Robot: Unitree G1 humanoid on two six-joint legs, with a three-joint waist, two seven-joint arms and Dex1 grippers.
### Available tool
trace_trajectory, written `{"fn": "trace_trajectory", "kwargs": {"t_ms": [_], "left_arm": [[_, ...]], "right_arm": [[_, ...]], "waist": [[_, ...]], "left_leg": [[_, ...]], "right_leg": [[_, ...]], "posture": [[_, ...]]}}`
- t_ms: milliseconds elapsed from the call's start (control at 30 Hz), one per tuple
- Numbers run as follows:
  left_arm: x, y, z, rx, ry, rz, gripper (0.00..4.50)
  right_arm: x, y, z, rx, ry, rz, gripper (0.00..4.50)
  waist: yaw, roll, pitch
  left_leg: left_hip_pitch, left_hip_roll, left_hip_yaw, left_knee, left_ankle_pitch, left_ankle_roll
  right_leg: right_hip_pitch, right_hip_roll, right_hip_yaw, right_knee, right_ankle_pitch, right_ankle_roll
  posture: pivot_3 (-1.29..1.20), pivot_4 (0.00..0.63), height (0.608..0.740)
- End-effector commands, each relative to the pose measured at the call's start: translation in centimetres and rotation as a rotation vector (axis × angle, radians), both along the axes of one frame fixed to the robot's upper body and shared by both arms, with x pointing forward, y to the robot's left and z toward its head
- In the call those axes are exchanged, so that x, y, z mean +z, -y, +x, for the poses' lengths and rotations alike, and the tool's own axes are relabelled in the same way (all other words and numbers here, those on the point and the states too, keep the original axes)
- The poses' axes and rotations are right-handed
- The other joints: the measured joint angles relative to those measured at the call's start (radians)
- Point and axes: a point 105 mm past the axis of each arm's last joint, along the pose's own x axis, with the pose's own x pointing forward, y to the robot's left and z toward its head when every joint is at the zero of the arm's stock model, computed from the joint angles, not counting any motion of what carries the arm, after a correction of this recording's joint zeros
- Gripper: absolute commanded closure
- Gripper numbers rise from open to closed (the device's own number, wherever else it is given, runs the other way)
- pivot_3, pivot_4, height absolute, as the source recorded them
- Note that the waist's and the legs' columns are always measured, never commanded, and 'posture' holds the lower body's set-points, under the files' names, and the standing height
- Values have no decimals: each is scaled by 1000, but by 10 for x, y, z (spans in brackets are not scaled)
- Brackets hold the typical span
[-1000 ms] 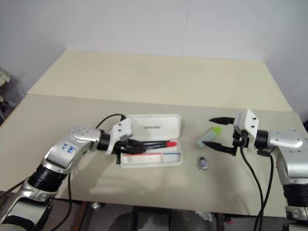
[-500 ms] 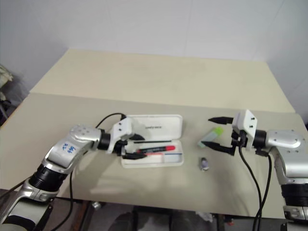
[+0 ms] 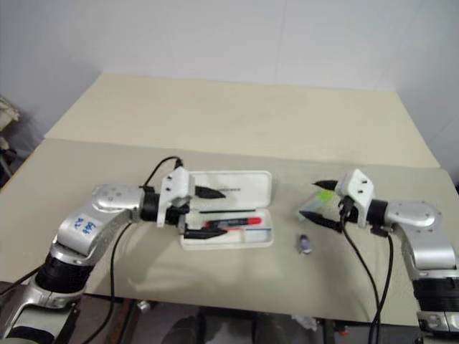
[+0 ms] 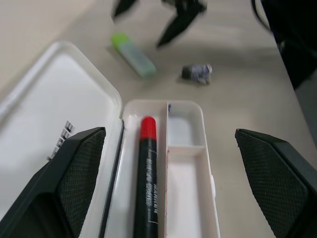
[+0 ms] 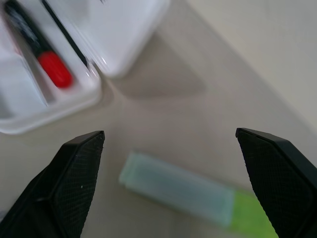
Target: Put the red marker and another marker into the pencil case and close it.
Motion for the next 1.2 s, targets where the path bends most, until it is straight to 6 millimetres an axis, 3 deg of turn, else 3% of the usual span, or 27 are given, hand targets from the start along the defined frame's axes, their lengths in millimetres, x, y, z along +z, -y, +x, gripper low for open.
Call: {"fn": "trace_trajectory", "kwargs": {"t_ms": [33,233,367,767,967,1200], "left_arm": [[22,-10,-3,3,83,-101,31],[18,-37,-5,7,67,-80,31],[18,-56,0,58,65,-46,31],[14,-57,-14,103,52,-76,31],[10,-64,-29,106,-21,-112,31],[-2,-77,-36,167,-44,-81,31]], "right_arm": [[7,-7,-2,-30,33,12,0],[22,-16,-7,94,121,-42,0],[42,-16,8,178,189,-142,0],[36,0,46,371,80,-515,0],[41,-1,51,492,51,-703,0],[46,-12,55,585,57,-794,0]], "waist": [[-2,0,0],[-2,0,0],[-13,1,0],[-28,1,1],[-40,2,1],[-54,3,2]], "left_leg": [[0,0,0,0,0,0],[1,0,1,0,0,0],[1,0,2,0,0,0],[0,2,2,-4,-1,1],[1,2,3,-6,-1,0],[1,2,2,-5,0,0]], "right_leg": [[0,0,0,0,0,0],[0,0,0,0,0,0],[0,0,1,0,1,1],[-1,-2,1,-4,0,0],[-2,-1,1,-4,0,-1],[-1,-2,0,-3,0,-1]], "posture": [[0,150,740],[0,150,740],[0,150,740],[0,150,740],[0,150,740],[0,150,740]]}}
